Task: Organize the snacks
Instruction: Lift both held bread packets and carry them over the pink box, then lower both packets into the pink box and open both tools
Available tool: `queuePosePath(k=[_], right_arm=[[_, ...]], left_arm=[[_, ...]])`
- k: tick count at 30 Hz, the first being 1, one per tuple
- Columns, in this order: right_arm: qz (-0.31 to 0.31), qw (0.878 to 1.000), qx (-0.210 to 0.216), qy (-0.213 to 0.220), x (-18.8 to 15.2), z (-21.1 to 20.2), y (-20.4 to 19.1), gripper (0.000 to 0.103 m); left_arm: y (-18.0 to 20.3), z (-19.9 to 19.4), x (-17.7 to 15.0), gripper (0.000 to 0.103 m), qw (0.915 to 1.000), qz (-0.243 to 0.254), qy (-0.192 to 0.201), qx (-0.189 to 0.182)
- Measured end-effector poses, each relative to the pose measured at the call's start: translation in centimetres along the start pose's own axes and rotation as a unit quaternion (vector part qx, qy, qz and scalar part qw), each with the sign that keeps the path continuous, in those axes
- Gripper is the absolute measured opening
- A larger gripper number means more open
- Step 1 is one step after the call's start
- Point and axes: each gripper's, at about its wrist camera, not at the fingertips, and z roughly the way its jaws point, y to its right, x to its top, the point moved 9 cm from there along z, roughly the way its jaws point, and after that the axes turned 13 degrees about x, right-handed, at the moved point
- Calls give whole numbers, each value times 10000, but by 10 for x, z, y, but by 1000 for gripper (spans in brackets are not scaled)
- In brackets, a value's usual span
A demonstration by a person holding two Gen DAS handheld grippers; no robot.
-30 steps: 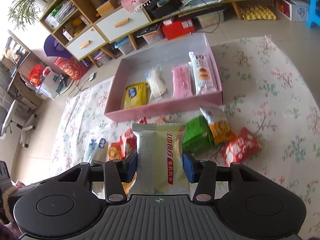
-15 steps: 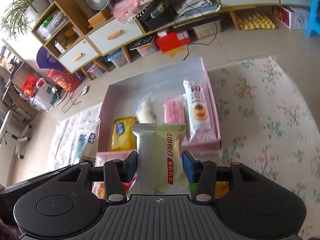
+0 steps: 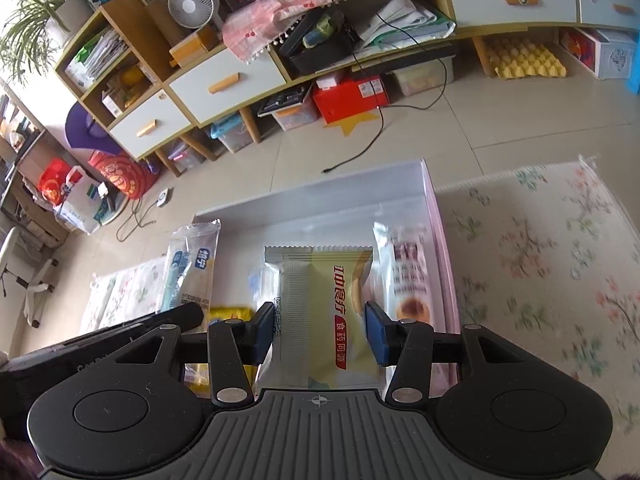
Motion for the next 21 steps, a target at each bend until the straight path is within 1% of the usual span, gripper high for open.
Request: queuePosePath(k=[6,11,19,21], right_arm=[[84,9999,107,100,15,20,6,47],[78,9997,165,154,23,33,6,47],[91,9998,108,157,22,43,10,49],[83,9997,121,202,22,42,9,50]], left_arm=[[-3,17,10,21,9999,36,35,123],[-6,26,13,21,9999,9,21,157],[-7,32,14,21,9999,-5,-8,149],[-7,33,14,24,9999,9,-15,116]])
